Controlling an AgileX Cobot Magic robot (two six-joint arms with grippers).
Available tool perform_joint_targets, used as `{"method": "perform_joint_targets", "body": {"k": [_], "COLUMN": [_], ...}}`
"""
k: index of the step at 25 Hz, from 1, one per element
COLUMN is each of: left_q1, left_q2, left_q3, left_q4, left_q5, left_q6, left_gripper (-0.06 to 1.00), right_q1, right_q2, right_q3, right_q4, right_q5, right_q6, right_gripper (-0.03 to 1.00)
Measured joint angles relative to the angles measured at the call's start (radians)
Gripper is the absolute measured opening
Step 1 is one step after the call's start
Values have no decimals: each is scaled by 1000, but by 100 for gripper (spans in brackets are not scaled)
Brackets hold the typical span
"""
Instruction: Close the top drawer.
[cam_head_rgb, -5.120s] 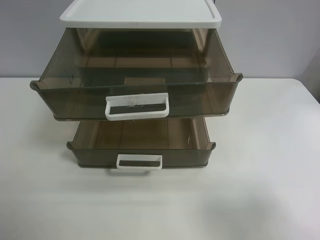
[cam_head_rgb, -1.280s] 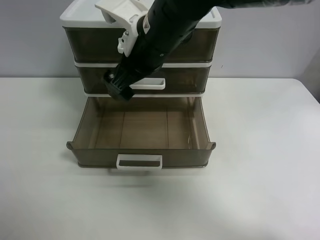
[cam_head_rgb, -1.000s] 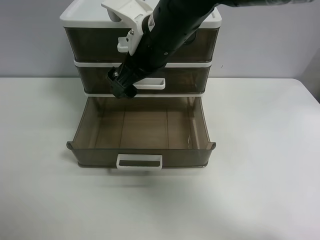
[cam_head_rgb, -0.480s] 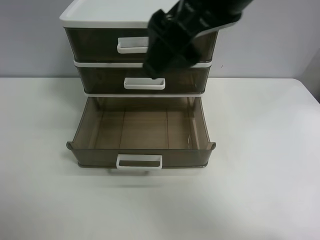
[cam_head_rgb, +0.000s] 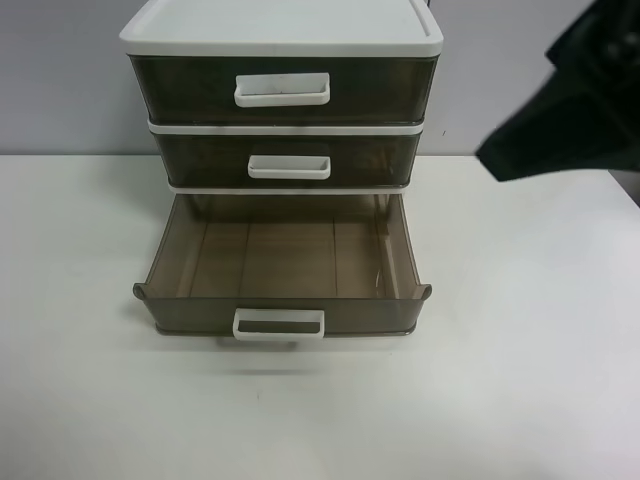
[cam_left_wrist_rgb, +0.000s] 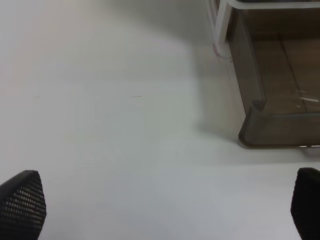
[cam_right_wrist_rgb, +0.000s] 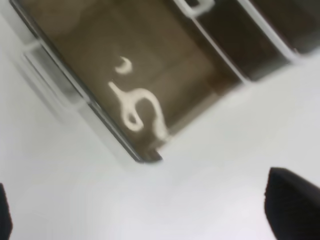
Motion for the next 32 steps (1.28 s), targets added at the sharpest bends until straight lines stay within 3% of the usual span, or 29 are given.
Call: {"method": "perform_joint_targets", "body": {"k": [15,18,25,32], "left_q1": [0,0,0,0], "left_q2": [0,0,0,0], "left_q3": [0,0,0,0], "left_q4": [-1,-1,-1,-1], "left_q5": [0,0,0,0], "left_q6": [0,0,0,0], "left_gripper": [99,99,99,99], "right_q1": [-32,-136,-475,-597], "right_q2": [-611,-726,-967,-994], "right_q3": [486,580,705,712], "right_q4": [-26,-28,0,18], "right_q5": [-9,-66,-147,-145], "right_q6": [166,181,185,179], "right_gripper": [99,99,99,99]}}
